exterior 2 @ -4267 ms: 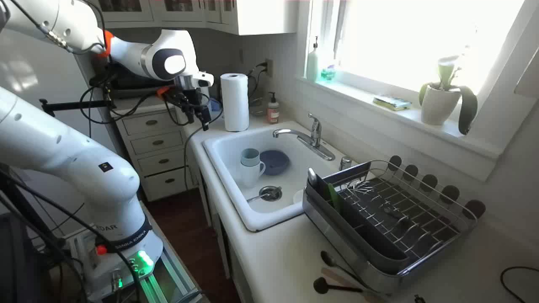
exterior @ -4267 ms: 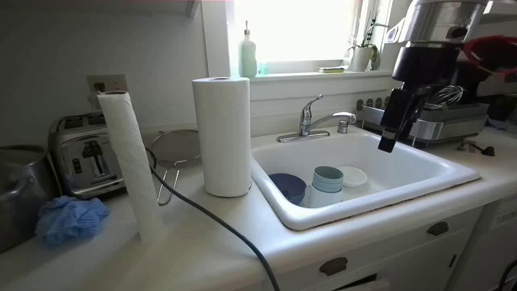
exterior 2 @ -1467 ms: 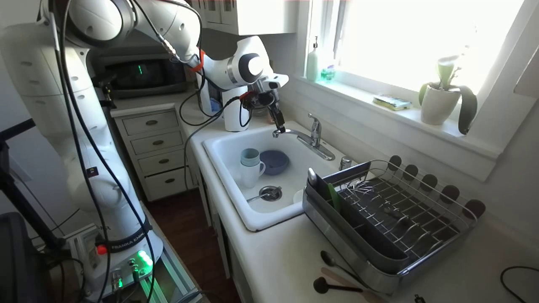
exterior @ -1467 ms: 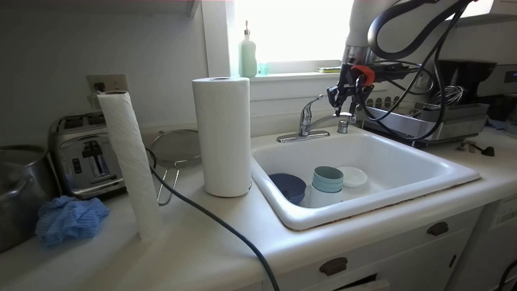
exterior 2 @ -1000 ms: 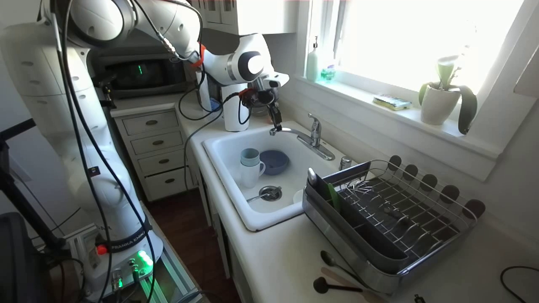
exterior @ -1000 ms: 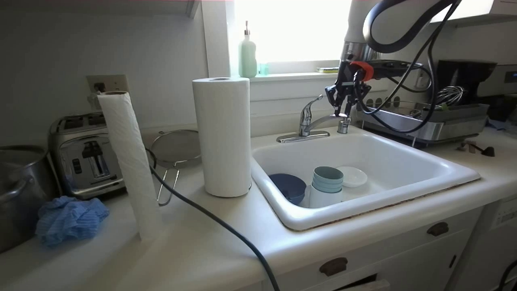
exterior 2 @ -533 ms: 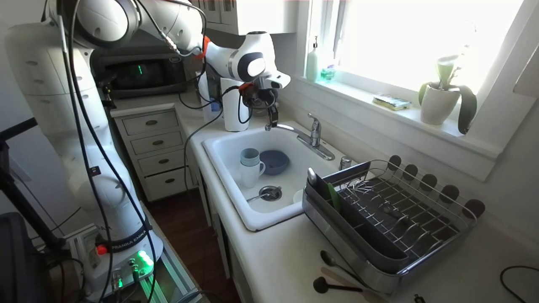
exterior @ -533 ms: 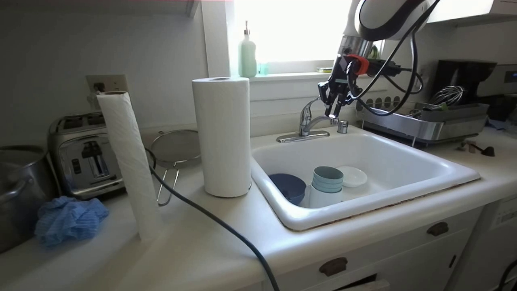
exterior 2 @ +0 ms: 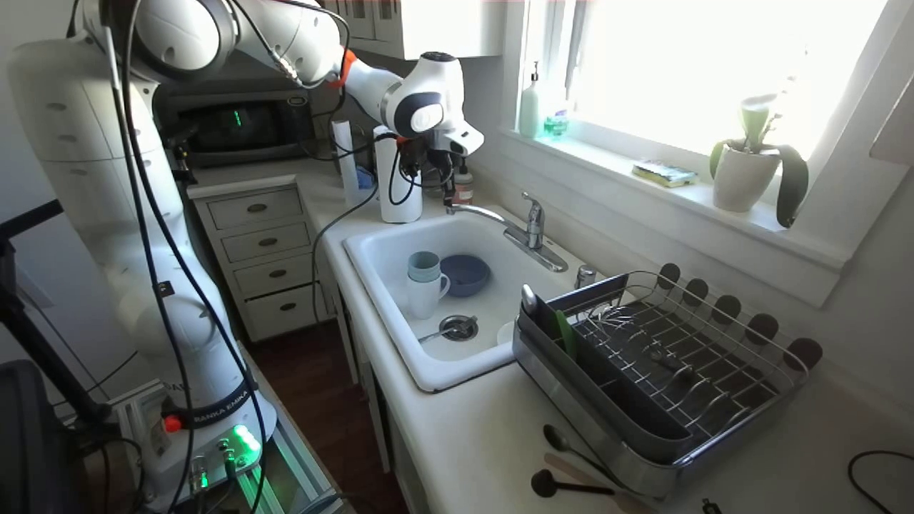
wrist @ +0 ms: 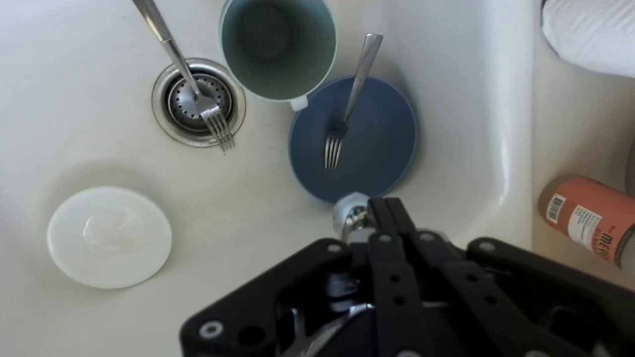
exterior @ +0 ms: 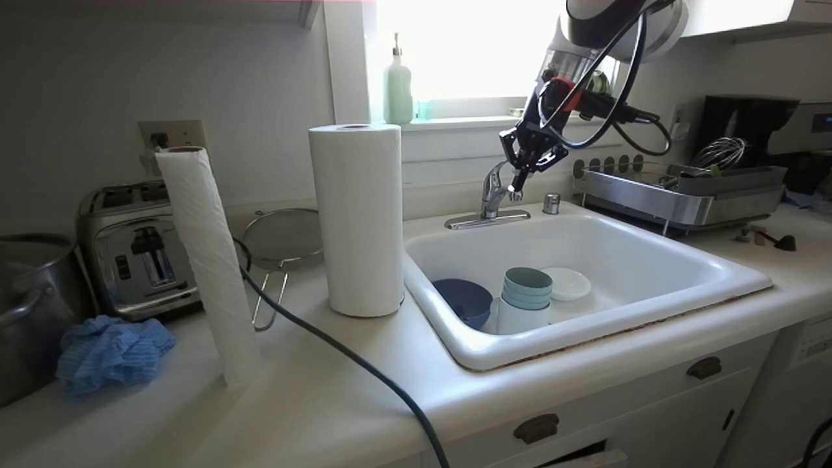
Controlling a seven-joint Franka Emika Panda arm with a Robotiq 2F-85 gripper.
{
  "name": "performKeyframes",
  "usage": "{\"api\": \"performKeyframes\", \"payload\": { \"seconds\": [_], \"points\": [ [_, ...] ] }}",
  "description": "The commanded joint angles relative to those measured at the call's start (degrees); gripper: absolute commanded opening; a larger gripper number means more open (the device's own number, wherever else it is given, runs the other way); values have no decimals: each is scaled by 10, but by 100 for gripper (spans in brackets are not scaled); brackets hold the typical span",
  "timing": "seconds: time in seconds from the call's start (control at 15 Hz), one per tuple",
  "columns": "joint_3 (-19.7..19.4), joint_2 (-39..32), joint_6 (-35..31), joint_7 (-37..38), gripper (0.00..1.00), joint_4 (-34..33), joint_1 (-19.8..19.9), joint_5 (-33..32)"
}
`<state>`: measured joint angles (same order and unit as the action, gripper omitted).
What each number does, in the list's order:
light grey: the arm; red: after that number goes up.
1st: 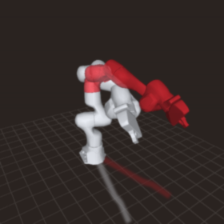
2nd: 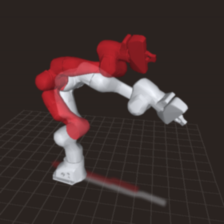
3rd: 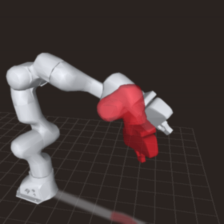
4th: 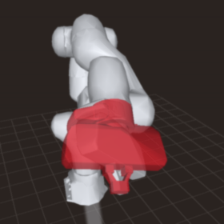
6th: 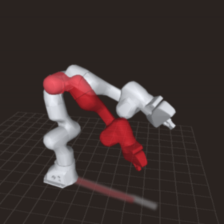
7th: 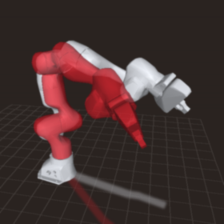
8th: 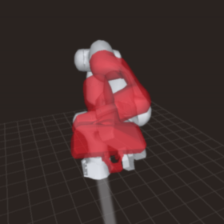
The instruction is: Move the tap nozzle to the left
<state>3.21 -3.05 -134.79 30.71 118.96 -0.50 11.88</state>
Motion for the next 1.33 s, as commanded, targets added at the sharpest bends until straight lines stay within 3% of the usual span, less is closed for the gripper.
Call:
{"api": "performKeyframes", "payload": {
  "seconds": [0.0, 0.27, 0.47, 0.53, 0.6, 0.87, 1.27],
  "points": [
    [12, -30, -6, -1, 0, 27, -24, 73],
    [26, -61, -2, -17, 0, 48, -42, 120],
    [23, -41, 62, 6, 0, 53, -60, 60],
    [19, -28, 90, 14, 25, 51, -63, 31],
    [15, -18, 109, 23, 27, 49, -67, 0],
    [7, 33, 157, 4, 53, 29, -54, -139],
    [-11, 60, 108, -41, 95, -27, -16, -182]
  ]
}}
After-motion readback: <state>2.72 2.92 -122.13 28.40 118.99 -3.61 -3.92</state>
